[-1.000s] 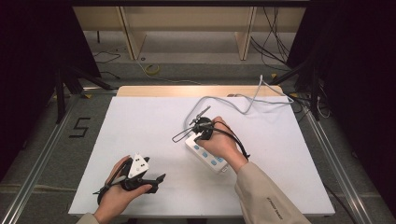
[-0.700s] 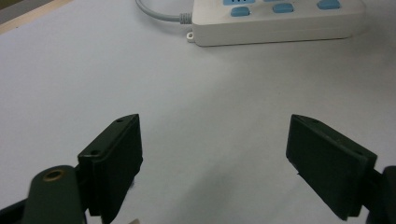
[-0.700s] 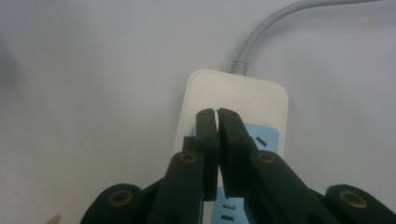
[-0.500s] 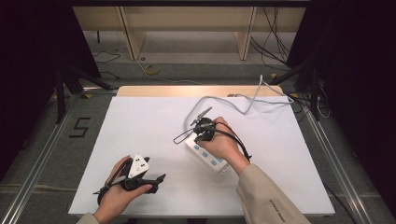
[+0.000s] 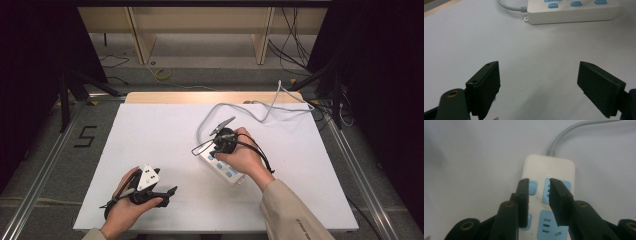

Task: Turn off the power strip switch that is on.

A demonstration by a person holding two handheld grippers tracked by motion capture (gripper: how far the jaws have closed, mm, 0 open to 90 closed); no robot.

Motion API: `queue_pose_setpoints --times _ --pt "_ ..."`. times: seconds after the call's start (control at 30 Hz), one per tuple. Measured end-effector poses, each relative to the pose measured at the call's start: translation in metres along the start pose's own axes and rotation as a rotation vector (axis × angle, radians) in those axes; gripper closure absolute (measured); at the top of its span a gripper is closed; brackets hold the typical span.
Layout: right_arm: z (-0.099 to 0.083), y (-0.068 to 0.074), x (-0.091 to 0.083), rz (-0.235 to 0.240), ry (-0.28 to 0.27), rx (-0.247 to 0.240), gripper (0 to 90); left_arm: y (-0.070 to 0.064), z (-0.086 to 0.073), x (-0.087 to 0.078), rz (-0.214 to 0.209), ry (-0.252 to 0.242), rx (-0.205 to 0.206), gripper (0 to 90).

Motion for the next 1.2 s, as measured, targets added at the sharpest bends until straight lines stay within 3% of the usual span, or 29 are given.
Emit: queue_pose_setpoints --times 1.2 --pt "-0.034 -0.008 -0.036 -0.042 -0.126 0.045 59.2 0.0 -0.001 0.001 0.003 0.002 -0.006 18.4"
Point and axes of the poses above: each handheld gripper's, and its own axes: x roughly forward along the jaws, z roughly out of its top, y roughly to its left, the point moved 2 cm from there along x, roughly forward along the jaws, and after that the axes turned 1 degree about -y, right-handed, at the moved point
